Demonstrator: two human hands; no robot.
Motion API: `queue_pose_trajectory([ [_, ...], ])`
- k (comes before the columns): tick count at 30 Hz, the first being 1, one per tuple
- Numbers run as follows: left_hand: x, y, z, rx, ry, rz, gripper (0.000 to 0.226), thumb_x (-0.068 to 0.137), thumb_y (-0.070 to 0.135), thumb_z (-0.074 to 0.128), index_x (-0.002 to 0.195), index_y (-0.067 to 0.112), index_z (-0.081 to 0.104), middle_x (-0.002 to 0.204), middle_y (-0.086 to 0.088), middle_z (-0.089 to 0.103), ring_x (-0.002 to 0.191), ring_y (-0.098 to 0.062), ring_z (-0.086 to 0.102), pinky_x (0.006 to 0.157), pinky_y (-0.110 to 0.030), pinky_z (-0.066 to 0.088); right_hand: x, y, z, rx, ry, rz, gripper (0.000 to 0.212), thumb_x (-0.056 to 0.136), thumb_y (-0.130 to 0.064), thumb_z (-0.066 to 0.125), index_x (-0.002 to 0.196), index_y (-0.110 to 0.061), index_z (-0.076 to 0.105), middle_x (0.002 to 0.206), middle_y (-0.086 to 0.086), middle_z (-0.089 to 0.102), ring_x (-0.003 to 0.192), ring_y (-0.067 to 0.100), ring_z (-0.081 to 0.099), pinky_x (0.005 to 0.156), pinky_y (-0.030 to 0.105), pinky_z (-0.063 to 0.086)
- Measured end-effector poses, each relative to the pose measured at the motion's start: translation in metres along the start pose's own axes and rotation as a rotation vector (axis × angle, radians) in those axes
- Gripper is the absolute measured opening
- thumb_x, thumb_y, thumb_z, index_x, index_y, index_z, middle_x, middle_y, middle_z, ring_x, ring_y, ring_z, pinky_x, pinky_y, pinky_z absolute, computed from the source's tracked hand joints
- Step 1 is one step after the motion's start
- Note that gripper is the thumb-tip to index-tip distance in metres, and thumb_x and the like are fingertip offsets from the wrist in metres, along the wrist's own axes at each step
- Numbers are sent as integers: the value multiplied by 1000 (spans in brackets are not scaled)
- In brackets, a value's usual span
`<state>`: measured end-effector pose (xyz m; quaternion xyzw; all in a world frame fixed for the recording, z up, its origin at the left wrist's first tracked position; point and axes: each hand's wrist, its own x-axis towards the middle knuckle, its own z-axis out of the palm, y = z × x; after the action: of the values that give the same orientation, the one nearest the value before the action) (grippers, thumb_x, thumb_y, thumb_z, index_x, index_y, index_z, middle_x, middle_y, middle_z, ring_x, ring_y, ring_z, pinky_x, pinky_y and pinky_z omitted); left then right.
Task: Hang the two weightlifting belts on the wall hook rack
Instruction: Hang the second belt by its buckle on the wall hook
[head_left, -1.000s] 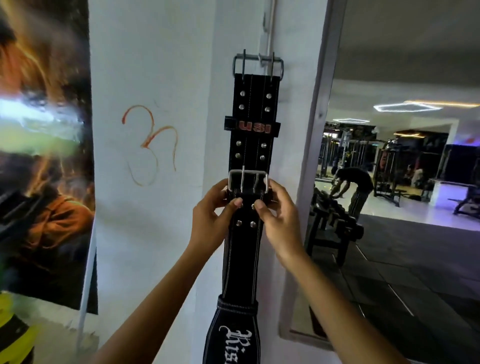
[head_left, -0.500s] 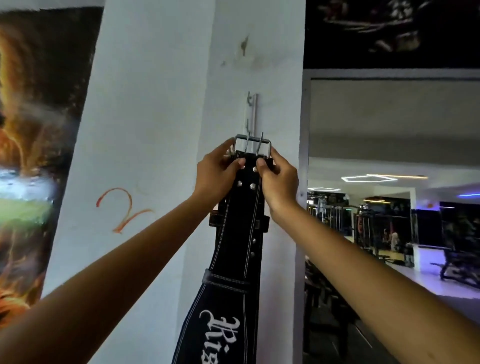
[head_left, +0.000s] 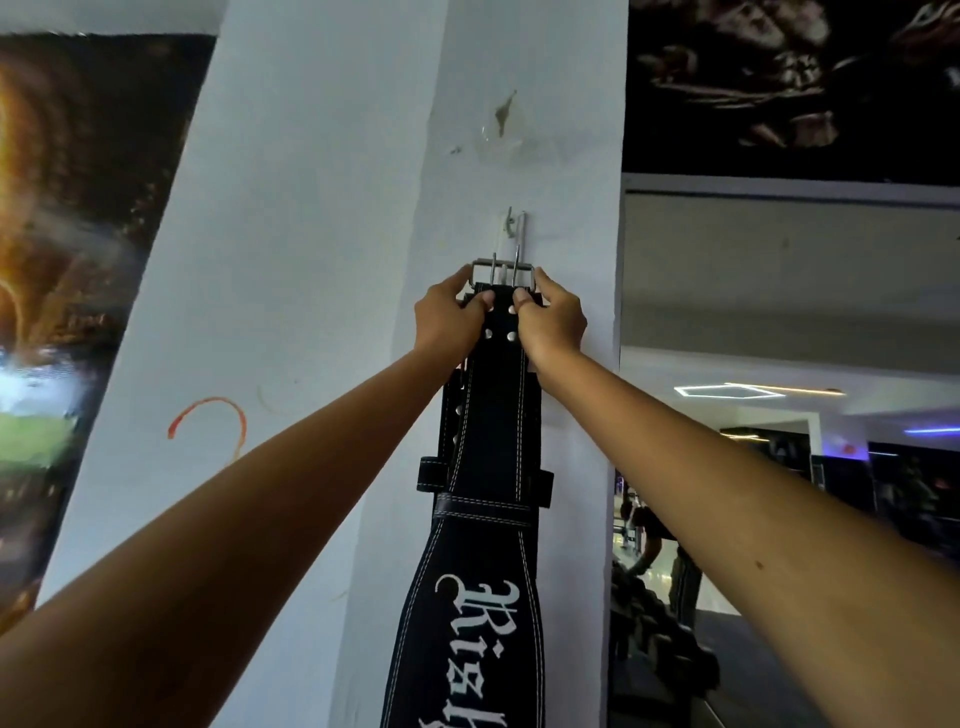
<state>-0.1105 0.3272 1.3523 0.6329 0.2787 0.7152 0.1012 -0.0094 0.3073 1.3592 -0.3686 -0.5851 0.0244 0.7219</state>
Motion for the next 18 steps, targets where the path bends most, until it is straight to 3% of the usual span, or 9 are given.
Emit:
queue_pose_trajectory([
  [2,0,-3,0,43,-3,-14,49,92,24,57,139,14,48,128,-14,63,115,-23,60,94,-22,41,1,1,0,-32,-23,1,45,97,-16,52,142,-14,45,142,7,53,122,20,56,79,8,38],
  [4,-1,0,0,86,-3,-26,47,92,24,57,137,10,49,131,-15,61,120,-24,57,92,-19,38,3,2,-1,-66,-29,-6,44,97,-17,52,141,-13,47,141,7,54,121,20,56,80,10,36],
  [6,-4,5,-2,135,1,-28,47,92,23,58,135,8,50,130,-14,61,118,-23,58,92,-19,39,0,1,-3,-91,-30,-9,45,96,-17,53,140,-13,48,140,8,55,122,21,56,83,13,36],
  [10,-23,9,-2,319,-16,88,35,93,14,54,126,1,57,116,-19,66,103,-27,63,75,-19,41,-14,7,-9,-177,-34,-71,47,94,-16,56,140,-12,47,138,9,57,119,23,59,83,16,39],
  [12,-35,4,-1,415,-21,191,26,92,11,52,114,0,60,117,-19,65,105,-33,61,79,-27,42,-22,14,-10,-262,-22,-140,42,94,-15,56,135,-9,53,126,13,65,111,26,63,78,18,42],
  [14,-50,-6,3,485,-59,274,31,93,9,50,121,0,57,137,-19,53,120,-36,53,91,-32,41,-33,22,-12,-371,-12,-209,36,94,-14,54,129,-7,58,116,17,69,108,31,63,76,22,43],
  [16,-67,-17,7,531,-117,325,43,95,8,46,138,2,45,154,-16,32,141,-32,31,108,-35,32,-43,32,-16,-443,-22,-257,35,95,-13,52,130,-7,57,123,16,66,113,32,61,86,24,45],
  [18,-87,-32,7,547,-132,378,48,96,5,43,144,4,37,158,-12,23,147,-25,17,113,-34,27,-60,46,-20,-493,-80,-309,39,97,-12,49,136,-8,51,137,12,57,126,27,54,98,18,39],
])
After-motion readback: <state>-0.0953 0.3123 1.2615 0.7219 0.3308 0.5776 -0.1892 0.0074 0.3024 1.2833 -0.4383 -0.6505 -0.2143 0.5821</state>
